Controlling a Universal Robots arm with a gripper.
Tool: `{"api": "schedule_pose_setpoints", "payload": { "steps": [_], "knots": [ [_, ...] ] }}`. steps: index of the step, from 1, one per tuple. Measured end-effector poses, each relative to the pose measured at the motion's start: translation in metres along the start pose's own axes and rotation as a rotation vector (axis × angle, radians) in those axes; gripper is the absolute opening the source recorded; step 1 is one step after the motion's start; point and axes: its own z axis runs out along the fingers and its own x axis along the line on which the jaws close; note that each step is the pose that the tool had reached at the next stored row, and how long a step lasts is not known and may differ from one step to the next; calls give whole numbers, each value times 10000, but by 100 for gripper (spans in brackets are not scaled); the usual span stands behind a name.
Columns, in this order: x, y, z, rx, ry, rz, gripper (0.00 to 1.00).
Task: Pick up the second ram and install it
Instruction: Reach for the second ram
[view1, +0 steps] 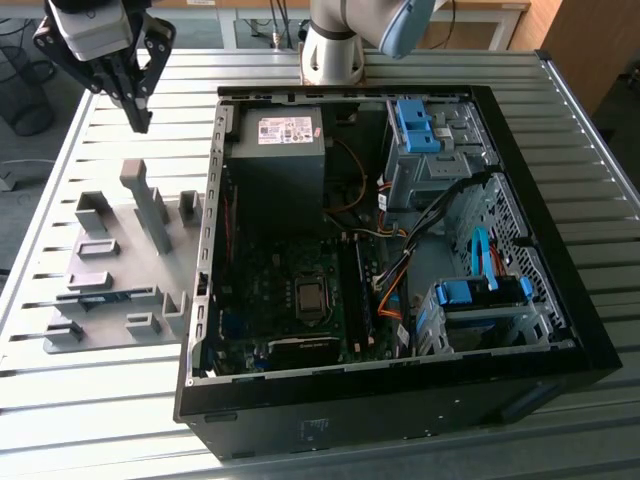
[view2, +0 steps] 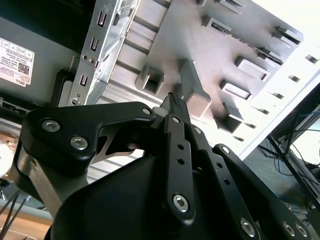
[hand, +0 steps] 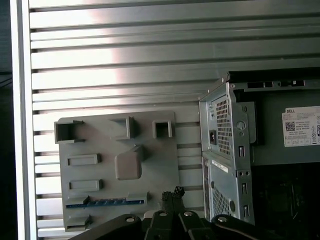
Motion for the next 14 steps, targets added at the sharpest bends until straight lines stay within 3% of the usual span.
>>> {"api": "schedule_pose_setpoints", "payload": {
  "steps": [8,14],
  "knots": [
    [110,-8,0,0,0,0,10],
    [115,-9,-1,0,1,0,10]
  ]
}}
